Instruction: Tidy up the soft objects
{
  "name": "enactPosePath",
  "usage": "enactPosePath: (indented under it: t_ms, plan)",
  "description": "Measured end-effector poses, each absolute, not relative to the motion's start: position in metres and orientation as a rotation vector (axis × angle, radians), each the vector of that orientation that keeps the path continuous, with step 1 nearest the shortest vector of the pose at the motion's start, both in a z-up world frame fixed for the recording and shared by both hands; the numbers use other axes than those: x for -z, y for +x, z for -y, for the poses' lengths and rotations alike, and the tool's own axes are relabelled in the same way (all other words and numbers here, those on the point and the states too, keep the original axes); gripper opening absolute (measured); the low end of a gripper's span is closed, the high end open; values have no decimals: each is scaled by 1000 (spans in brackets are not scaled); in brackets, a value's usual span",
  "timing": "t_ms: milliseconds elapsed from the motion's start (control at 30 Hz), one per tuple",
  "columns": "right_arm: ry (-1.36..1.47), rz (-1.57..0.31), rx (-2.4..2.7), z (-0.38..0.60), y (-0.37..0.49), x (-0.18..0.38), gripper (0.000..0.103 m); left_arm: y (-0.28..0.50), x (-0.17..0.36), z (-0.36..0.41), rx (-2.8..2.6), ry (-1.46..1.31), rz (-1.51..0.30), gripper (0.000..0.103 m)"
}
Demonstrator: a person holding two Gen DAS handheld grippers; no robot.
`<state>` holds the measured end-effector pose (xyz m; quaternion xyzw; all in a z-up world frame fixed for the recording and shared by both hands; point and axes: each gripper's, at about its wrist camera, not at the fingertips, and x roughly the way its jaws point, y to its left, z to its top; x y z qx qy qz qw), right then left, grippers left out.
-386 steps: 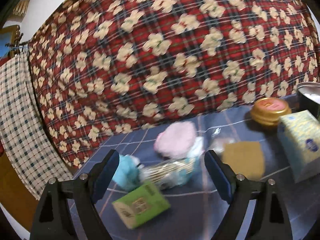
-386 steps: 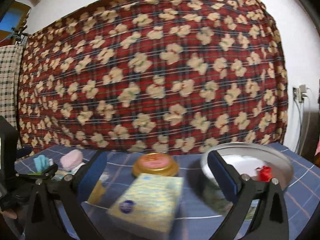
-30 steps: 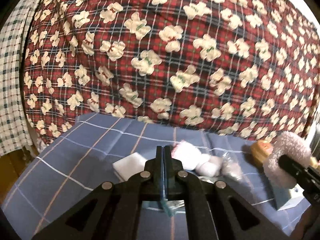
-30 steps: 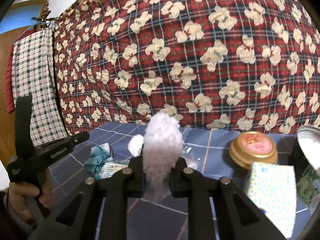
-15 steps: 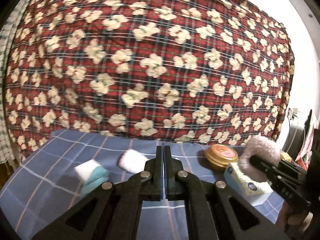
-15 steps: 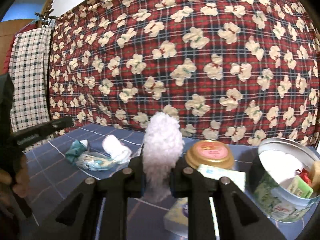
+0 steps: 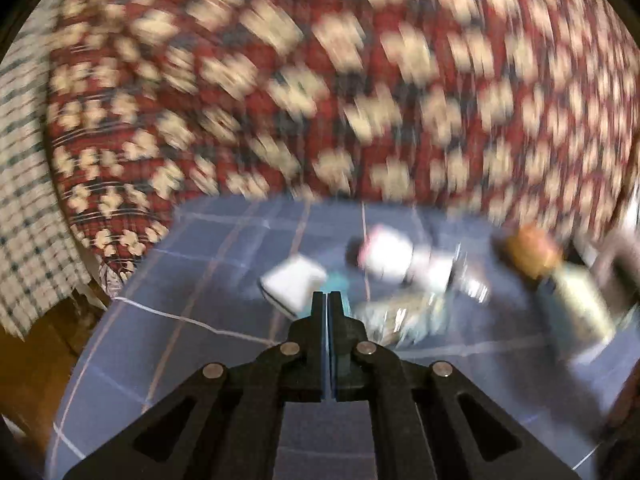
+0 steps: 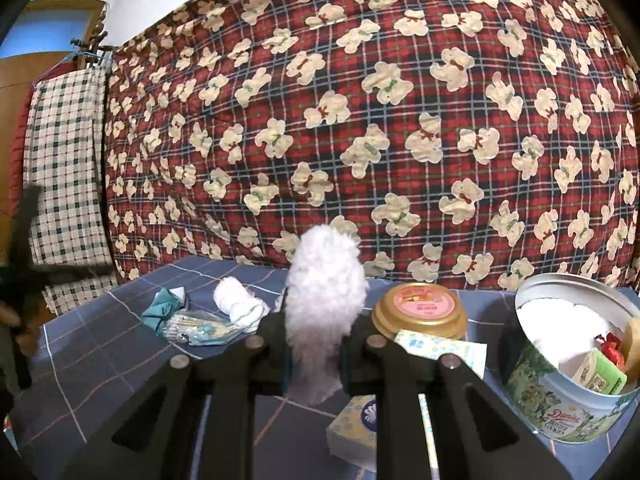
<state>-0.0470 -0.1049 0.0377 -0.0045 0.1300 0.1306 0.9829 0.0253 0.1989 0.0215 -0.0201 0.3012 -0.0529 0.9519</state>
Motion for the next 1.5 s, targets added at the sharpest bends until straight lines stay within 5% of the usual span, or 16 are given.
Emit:
enactPosePath:
  t_ms: [133, 500, 533, 567, 633, 1300, 1367, 1500]
  plan:
    - [5, -269, -253, 108, -45, -37, 17, 56, 13, -175, 118, 139, -779, 2]
    - [25, -293, -263, 110, -41, -35, 19, 64, 21, -182, 223, 68, -792, 4]
    - [24, -293, -262, 110, -41, -35, 19, 65, 22, -183, 239, 57, -792, 17]
    - [21, -293, -260, 109, -41, -35, 19, 67, 22, -184, 244, 48, -796, 53]
    - [18, -293, -262, 109, -42, -35, 19, 70, 24, -185, 245, 18, -810, 95]
    - [22, -304, -259, 109, -40, -35, 19, 80, 47, -200, 171, 4, -903, 93]
    - [23, -302, -260, 110, -39, -35, 19, 81, 48, -201, 198, -30, -906, 65]
    - [23, -304, -260, 110, -39, -35, 19, 77, 44, -200, 236, -40, -896, 40]
